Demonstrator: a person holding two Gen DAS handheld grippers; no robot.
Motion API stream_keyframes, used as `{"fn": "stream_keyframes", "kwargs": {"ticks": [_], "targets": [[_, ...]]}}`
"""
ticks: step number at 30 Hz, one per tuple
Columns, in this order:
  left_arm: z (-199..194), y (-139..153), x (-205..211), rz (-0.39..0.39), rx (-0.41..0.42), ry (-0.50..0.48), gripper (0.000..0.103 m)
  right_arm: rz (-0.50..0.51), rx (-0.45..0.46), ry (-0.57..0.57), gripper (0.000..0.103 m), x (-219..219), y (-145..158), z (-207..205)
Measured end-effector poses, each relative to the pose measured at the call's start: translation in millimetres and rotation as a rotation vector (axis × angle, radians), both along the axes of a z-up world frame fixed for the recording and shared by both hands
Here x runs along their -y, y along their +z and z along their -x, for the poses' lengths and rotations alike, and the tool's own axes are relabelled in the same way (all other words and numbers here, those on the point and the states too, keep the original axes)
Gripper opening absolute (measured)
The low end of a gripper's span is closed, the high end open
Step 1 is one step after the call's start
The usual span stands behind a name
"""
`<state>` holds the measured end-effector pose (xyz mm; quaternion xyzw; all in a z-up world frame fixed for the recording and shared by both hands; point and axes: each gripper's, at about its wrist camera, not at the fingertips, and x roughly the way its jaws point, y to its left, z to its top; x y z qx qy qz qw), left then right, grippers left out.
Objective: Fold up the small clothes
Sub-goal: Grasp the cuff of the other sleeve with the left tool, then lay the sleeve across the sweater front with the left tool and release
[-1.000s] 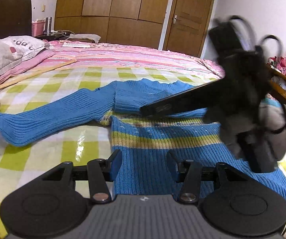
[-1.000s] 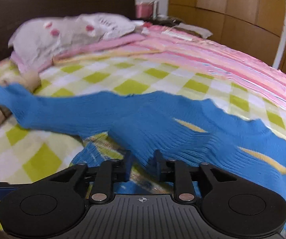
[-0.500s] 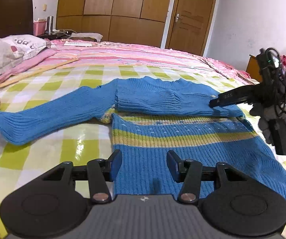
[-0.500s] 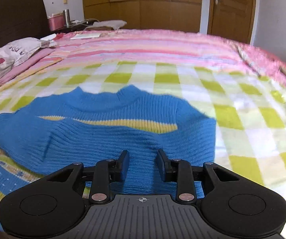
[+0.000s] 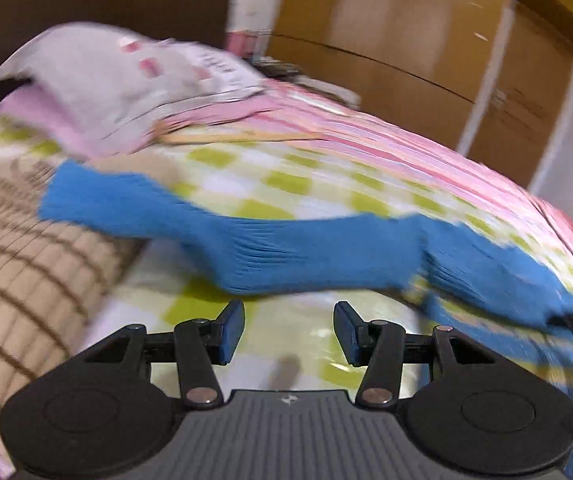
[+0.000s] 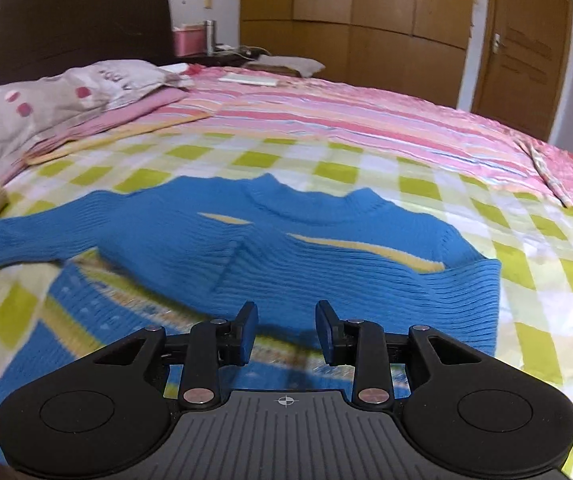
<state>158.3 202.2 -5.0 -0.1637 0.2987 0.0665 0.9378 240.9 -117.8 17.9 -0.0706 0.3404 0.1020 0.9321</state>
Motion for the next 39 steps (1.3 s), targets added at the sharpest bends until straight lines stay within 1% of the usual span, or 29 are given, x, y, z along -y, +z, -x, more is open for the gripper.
{"fn": "stream_keyframes", "kwargs": {"ticks": [2, 3, 7, 12, 14, 16, 17, 18, 19, 20, 21, 23, 24, 26, 28, 29, 31, 33, 34, 35, 37, 38, 39], "targets": [[-6, -5, -12, 0.051, 0.006, 0.036, 0.054, -0.004, -0.002, 0.016, 0.032, -4, 0, 6], [-8, -6, -16, 0.061, 0.013, 0.052, 0.054, -0.010, -0.007, 0.022, 0.032, -6, -1, 7], [-21, -8, -24, 0.067, 0.042, 0.094, 0.055, -0.024, -0.015, 0.043, 0.032, -13, -1, 15], [-35, -20, -36, 0.119, 0.022, 0.179, 0.059, -0.057, -0.019, 0.056, 0.033, -18, -1, 18], [-39, -20, -40, 0.120, 0.027, 0.209, 0.059, -0.074, -0.023, 0.057, 0.033, -17, 0, 19], [-45, -18, -42, 0.105, 0.043, 0.245, 0.058, -0.095, -0.032, 0.056, 0.033, -15, 0, 19], [-49, -16, -42, 0.092, 0.048, 0.257, 0.055, -0.104, -0.035, 0.055, 0.033, -13, 1, 20], [-53, -13, -41, 0.075, 0.052, 0.272, 0.044, -0.112, -0.035, 0.054, 0.033, -11, 2, 21], [-57, -11, -40, 0.063, 0.051, 0.277, 0.036, -0.117, -0.032, 0.054, 0.032, -9, 3, 22], [-62, -8, -39, 0.057, 0.046, 0.273, 0.019, -0.122, -0.027, 0.054, 0.032, -6, 5, 24], [-66, -5, -38, 0.060, 0.044, 0.261, 0.013, -0.129, -0.023, 0.054, 0.032, -4, 7, 25], [-72, 4, -29, 0.068, 0.073, 0.218, 0.013, -0.150, -0.017, 0.051, 0.032, 4, 10, 29], [-74, 11, -20, 0.051, 0.091, 0.187, 0.013, -0.159, -0.013, 0.047, 0.032, 7, 12, 30], [-77, 28, 6, 0.005, 0.133, 0.092, 0.012, -0.179, -0.005, 0.038, 0.032, 16, 15, 34], [-81, 46, 41, -0.009, 0.177, -0.055, 0.012, -0.198, 0.001, 0.027, 0.032, 24, 17, 38], [-80, 52, 58, -0.017, 0.190, -0.120, 0.012, -0.205, 0.004, 0.020, 0.032, 28, 18, 39], [-77, 60, 102, -0.044, 0.209, -0.279, 0.013, -0.219, 0.006, 0.001, 0.032, 38, 19, 42], [-71, 57, 143, -0.075, 0.194, -0.422, 0.015, -0.225, 0.003, -0.025, 0.032, 48, 18, 45], [-69, 53, 159, -0.098, 0.180, -0.469, 0.017, -0.229, -0.003, -0.040, 0.032, 55, 17, 47], [-66, 48, 174, -0.127, 0.161, -0.511, 0.022, -0.233, -0.008, -0.053, 0.032, 60, 16, 48], [-58, 35, 195, -0.191, 0.125, -0.571, 0.028, -0.256, -0.026, -0.079, 0.033, 74, 14, 49], [-54, 30, 201, -0.219, 0.109, -0.587, 0.034, -0.267, -0.033, -0.089, 0.033, 80, 14, 50], [-48, 25, 203, -0.240, 0.094, -0.603, 0.036, -0.275, -0.037, -0.097, 0.033, 85, 13, 50]]}}
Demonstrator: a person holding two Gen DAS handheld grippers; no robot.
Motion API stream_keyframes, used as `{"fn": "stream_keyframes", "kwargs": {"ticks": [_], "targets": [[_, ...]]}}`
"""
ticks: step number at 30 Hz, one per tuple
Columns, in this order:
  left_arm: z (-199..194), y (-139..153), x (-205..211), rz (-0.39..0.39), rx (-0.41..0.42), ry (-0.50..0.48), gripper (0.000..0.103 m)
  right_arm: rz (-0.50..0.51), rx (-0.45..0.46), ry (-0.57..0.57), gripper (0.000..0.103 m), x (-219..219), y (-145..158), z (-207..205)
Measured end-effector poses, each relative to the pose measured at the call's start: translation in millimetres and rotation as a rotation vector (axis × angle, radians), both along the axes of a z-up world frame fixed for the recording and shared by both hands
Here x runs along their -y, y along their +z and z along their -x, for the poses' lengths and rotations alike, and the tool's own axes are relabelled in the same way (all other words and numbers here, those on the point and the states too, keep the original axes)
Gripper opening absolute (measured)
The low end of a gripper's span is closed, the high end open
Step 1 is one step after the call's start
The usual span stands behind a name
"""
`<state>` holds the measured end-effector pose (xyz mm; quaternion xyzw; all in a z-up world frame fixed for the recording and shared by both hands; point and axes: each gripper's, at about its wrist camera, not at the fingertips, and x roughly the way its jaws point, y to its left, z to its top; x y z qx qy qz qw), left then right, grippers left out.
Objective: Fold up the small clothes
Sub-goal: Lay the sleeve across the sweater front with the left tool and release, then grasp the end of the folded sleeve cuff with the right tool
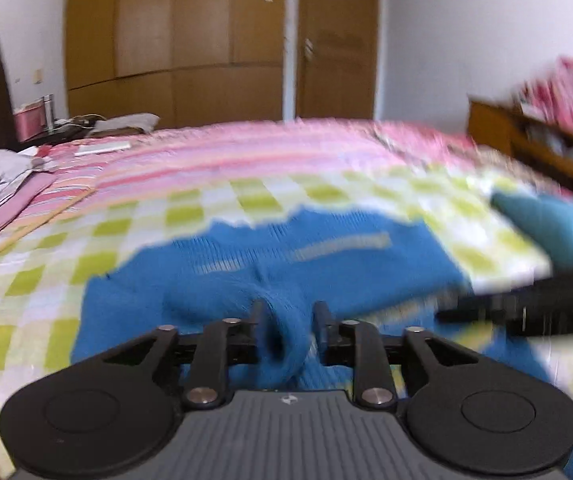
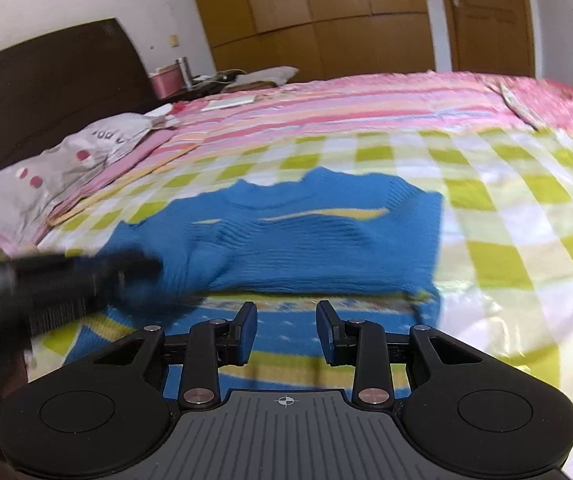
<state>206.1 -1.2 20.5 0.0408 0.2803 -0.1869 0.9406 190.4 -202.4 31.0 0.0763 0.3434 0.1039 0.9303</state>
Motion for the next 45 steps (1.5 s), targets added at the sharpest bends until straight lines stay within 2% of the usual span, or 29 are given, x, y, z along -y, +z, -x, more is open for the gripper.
{"fn": "stream_keyframes", "kwargs": {"ticks": [4, 5, 7, 13, 16, 22, 23, 25, 29, 37, 42, 45], "targets": [[20, -7, -9, -0.010, -0.040, 0.024, 0.039, -0.012, 0.001, 0.004, 0.033, 5, -1, 1], [27, -7, -16, 0.002, -0.049, 0.040, 0.040, -0.018, -0.001, 0.015, 0.033, 2, -1, 0], [37, -8, -29, 0.021, -0.065, 0.063, 0.042, -0.035, -0.007, 0.045, 0.042, -7, 0, -2], [61, -19, -65, 0.116, -0.102, 0.133, 0.042, -0.033, -0.008, 0.138, 0.045, -53, 5, -18], [65, -24, -75, 0.141, -0.108, 0.134, 0.042, -0.028, -0.020, 0.158, 0.046, -72, 7, -34], [65, -22, -88, 0.127, -0.067, 0.113, 0.042, -0.032, -0.071, 0.165, 0.046, -98, 2, -71], [64, -22, -90, 0.130, -0.065, 0.114, 0.043, -0.036, -0.080, 0.176, 0.046, -101, 1, -75], [64, -22, -95, 0.136, -0.062, 0.118, 0.043, -0.035, -0.093, 0.196, 0.036, -108, 0, -80], [64, -21, -102, 0.157, -0.061, 0.125, 0.043, 0.009, -0.100, 0.216, 0.036, -119, -1, -83], [67, -19, -100, 0.156, -0.047, 0.113, 0.043, 0.028, -0.085, 0.248, 0.025, -127, 7, -84], [67, -18, -101, 0.157, -0.041, 0.108, 0.043, 0.007, -0.073, 0.327, 0.025, -130, 10, -78], [67, -19, -103, 0.165, -0.041, 0.112, 0.043, 0.032, -0.077, 0.327, 0.025, -132, 8, -80]]}}
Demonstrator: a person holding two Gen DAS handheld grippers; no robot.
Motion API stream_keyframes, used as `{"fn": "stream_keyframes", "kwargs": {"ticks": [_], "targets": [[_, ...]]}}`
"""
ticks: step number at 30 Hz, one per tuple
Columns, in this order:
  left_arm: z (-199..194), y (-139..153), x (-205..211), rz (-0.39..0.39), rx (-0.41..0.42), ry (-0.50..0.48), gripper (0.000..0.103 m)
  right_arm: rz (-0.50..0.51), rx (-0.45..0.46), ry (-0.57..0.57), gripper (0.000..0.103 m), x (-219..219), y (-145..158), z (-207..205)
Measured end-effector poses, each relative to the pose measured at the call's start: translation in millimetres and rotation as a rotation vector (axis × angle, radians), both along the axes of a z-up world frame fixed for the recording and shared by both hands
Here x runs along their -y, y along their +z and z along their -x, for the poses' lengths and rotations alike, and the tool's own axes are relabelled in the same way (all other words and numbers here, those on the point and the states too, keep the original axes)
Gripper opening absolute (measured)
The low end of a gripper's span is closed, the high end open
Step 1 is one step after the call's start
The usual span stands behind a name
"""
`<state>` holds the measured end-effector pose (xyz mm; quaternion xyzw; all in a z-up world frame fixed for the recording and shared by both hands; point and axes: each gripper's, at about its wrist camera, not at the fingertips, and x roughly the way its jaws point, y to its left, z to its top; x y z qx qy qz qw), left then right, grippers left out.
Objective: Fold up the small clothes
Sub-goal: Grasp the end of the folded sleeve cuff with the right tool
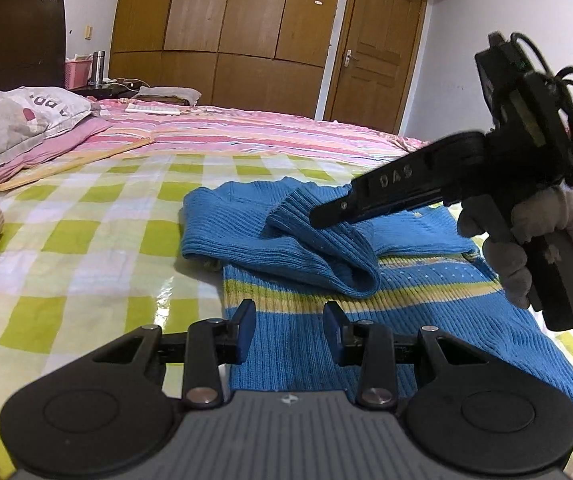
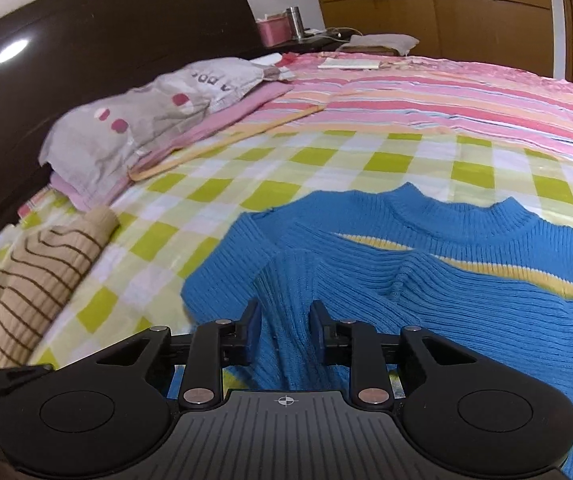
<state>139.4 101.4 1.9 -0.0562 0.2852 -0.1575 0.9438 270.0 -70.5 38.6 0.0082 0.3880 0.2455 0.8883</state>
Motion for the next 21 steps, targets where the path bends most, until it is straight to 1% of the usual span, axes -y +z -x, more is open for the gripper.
{"fn": "stream_keyframes", "kwargs": {"ticks": [3, 8, 9, 10, 11, 13, 14, 16, 18, 21], "targets": [[0, -1, -1, 0.001, -0.003, 0.001, 0.043, 0.044, -0.012, -0.025, 0.028, -1, -7, -7], [0, -2, -1, 0.002, -0.004, -0.002, 0.043, 0.035, -0.047, -0.027, 0.028, -1, -14, -14], [-1, -2, -2, 0.001, -0.005, -0.002, 0.043, 0.032, -0.051, -0.027, 0.024, -1, -14, -14], [-1, -2, -2, 0.000, -0.006, -0.002, 0.043, 0.031, -0.052, -0.021, 0.015, -2, -13, -13], [-1, -2, -2, 0.000, -0.007, -0.001, 0.043, 0.033, -0.054, -0.013, 0.010, -3, -12, -11], [-1, -3, -2, 0.002, -0.007, 0.000, 0.043, 0.025, -0.059, -0.005, 0.004, -5, -9, -8], [-1, -2, -3, 0.002, -0.006, 0.001, 0.043, 0.017, -0.057, -0.001, 0.004, -6, -5, -6], [-1, -3, -3, 0.001, -0.005, 0.005, 0.043, -0.010, -0.048, -0.010, 0.003, -5, 3, -5], [-1, -3, -3, -0.001, -0.002, 0.010, 0.043, -0.058, -0.026, -0.048, 0.003, 1, 17, -9], [-1, -3, -4, 0.002, 0.002, 0.019, 0.043, -0.174, 0.028, -0.139, 0.003, 25, 46, -15]]}}
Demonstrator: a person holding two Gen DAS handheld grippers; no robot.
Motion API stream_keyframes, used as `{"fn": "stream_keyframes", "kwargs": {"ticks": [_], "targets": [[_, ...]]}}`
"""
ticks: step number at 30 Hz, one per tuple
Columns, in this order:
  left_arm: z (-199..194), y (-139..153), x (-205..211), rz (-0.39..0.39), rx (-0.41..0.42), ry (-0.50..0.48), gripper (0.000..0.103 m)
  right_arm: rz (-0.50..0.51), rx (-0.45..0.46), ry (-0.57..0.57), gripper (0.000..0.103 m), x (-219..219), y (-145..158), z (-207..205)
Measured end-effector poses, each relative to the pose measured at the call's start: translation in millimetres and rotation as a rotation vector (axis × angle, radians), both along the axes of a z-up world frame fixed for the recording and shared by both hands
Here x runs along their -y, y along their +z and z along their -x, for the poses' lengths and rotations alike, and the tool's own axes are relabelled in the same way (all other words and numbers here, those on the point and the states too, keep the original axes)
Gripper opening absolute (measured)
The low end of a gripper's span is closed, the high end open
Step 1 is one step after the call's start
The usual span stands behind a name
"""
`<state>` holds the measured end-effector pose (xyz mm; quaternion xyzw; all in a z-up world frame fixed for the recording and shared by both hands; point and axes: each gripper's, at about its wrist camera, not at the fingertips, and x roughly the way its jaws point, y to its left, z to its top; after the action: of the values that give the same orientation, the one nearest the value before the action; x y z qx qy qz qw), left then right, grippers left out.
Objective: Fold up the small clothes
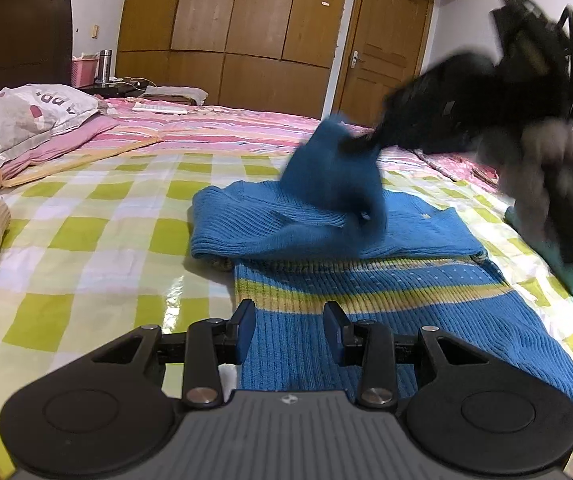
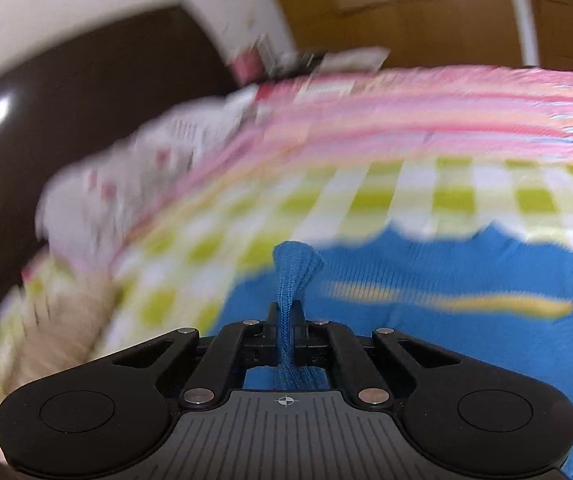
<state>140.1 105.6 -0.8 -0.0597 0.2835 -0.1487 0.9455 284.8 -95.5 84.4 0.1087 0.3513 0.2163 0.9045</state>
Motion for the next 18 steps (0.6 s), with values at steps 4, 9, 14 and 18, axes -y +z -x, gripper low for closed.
{"fn": "stream_keyframes", "kwargs": {"ticks": [4, 9, 14, 18], "targets": [[0, -2, 1, 0.001, 0.002, 0.004, 0.043, -0.101, 0.108, -0.116, 0.003, 44, 37, 5], [0, -5, 5, -0.006, -0.010, -0.011, 0.043, -0.165, 0.186, -0.281, 0.003, 104, 30, 24], [-1, -11, 11, -0.027, -0.026, -0.027, 0.043, -0.140, -0.001, -0.398, 0.003, 140, -46, 29], [-1, -13, 14, -0.036, -0.034, -0.026, 0.043, -0.220, -0.107, -0.463, 0.009, 160, -78, 29]]}}
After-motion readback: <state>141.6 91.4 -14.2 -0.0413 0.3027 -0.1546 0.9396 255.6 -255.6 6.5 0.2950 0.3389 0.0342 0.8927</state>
